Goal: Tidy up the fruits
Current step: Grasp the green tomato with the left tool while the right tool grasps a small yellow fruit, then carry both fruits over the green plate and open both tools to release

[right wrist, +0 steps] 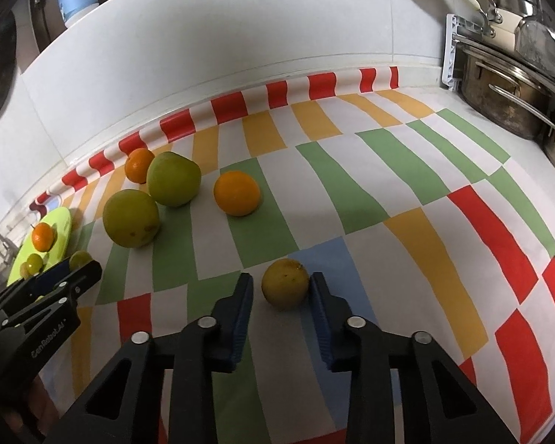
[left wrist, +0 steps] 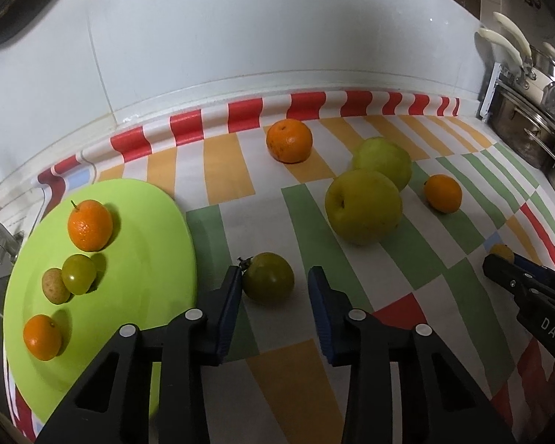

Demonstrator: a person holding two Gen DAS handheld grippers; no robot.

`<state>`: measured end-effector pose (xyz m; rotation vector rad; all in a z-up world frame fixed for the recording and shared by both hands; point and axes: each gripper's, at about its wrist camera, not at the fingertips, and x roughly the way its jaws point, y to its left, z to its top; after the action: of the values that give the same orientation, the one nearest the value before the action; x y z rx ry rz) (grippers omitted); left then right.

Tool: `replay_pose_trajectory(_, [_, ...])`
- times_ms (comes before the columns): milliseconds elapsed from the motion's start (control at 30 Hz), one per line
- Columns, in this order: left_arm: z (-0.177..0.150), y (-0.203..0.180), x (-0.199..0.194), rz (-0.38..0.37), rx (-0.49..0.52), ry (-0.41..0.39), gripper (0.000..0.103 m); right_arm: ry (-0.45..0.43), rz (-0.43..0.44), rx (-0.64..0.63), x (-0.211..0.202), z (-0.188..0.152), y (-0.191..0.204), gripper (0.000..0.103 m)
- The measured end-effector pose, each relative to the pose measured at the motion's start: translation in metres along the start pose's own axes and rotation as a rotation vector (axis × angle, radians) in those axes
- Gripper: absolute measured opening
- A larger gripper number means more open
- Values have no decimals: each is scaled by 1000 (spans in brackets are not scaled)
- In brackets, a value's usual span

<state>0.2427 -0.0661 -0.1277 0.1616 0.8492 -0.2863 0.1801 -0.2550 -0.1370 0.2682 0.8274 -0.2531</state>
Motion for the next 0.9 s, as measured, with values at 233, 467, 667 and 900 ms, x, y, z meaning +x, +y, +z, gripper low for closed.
replay_pose_trajectory(233, [1,-4,-4,-12,36,-8,29,0,7,0,0,0,1,27])
replay_pose_trajectory(467, [-4,-6,-20,-51,42,-6,28,-7,52,-35,-9,-1,9,27])
replay_pose_trajectory(667, [-11,-7,-40,-71,39,-16,28,-7,92,-79,-22,-8,23,27])
replay_pose_trajectory(900, [-19,-1,-71,-66,29,-52,28,-34,128,-122,-47,-14,37,27])
